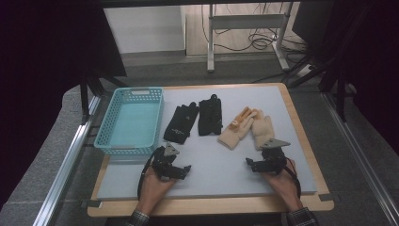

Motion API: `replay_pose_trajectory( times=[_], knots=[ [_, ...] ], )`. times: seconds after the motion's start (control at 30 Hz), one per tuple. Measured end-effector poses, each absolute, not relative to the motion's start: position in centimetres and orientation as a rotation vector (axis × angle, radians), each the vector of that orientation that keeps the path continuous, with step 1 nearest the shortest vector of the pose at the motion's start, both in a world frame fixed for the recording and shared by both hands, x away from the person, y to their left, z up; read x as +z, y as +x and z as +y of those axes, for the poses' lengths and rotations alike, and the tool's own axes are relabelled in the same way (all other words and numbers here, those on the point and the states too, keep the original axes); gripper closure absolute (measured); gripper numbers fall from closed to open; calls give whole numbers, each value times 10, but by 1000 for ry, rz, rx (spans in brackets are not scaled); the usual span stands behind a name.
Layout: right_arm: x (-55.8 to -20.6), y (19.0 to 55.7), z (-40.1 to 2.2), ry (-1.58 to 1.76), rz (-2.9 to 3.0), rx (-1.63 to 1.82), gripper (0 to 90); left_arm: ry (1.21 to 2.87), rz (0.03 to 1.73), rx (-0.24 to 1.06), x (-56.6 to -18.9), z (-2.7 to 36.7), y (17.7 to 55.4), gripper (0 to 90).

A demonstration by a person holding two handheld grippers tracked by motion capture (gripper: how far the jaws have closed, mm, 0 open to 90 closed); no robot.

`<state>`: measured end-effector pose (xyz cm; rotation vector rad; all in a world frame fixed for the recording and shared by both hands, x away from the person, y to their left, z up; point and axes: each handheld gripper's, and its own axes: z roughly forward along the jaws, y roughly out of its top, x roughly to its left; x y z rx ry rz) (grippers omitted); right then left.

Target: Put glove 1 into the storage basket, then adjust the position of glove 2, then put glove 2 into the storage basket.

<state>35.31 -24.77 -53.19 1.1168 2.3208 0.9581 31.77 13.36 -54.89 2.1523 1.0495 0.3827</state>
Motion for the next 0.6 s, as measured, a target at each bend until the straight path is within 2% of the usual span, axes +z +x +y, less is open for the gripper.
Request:
replay_pose_trajectory(
  times=[0.6],
  knots=[
    [-520,344,-247,1081,2341,992,219,2153,1049,382,-549,134,318,59]
  ],
)
